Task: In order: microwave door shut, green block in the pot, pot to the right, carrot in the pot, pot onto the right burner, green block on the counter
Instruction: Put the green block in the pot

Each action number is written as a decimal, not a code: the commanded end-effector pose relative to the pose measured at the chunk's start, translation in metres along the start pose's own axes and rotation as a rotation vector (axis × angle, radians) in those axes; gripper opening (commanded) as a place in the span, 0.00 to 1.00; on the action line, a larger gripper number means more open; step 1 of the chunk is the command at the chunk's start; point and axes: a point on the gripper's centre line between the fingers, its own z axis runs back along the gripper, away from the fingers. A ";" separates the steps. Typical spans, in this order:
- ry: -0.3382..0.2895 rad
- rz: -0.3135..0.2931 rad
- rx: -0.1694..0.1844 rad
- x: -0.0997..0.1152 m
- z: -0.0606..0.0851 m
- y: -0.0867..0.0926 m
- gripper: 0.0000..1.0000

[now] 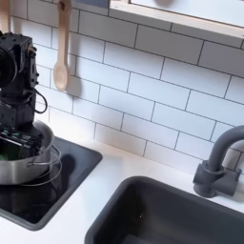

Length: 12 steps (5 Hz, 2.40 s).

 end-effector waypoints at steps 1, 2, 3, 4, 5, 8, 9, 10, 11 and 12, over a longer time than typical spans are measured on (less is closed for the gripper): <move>0.011 -0.040 -0.012 -0.007 0.000 -0.022 1.00; 0.023 -0.054 -0.009 -0.013 -0.001 -0.031 1.00; 0.032 -0.066 -0.017 -0.019 -0.003 -0.044 1.00; 0.039 -0.081 -0.020 -0.024 -0.002 -0.060 1.00; 0.036 -0.103 -0.026 -0.027 0.001 -0.076 1.00; -0.002 -0.039 0.033 -0.027 0.029 -0.059 1.00; -0.031 -0.004 0.040 -0.024 0.040 -0.048 1.00; -0.047 0.049 0.058 -0.023 0.053 -0.030 1.00; -0.066 0.096 0.073 -0.027 0.062 -0.013 1.00; -0.077 0.127 0.100 -0.032 0.066 0.005 1.00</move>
